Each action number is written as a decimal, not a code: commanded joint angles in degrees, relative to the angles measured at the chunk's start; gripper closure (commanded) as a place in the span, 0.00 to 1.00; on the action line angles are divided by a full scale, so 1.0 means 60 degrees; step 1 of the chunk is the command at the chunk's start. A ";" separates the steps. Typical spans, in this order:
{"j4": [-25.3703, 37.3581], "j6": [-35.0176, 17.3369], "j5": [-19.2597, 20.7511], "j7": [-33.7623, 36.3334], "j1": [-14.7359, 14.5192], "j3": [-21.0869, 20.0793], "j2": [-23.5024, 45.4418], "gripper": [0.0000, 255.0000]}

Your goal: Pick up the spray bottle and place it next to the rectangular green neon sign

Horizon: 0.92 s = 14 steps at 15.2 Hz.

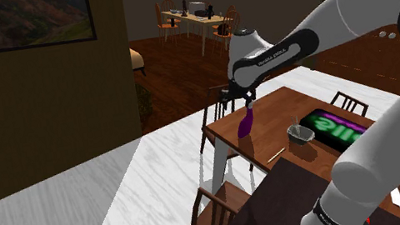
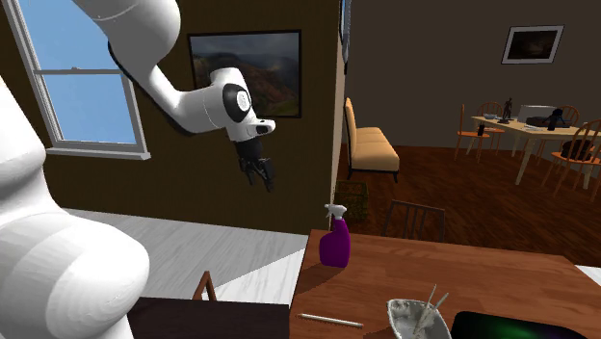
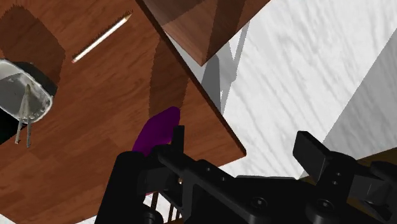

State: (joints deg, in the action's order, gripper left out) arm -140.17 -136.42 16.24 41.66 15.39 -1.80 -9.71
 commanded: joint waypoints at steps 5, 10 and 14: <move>0.0606 -0.1349 0.1083 0.1889 0.0573 0.0266 0.1977 0.00; 0.1422 -0.2144 0.1875 0.3404 0.0764 0.0757 0.3617 0.00; 0.2195 -0.2655 0.2251 0.4442 0.0824 0.1239 0.4900 0.00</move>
State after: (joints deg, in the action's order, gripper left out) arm -127.86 -151.39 28.99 66.27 20.42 4.86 17.82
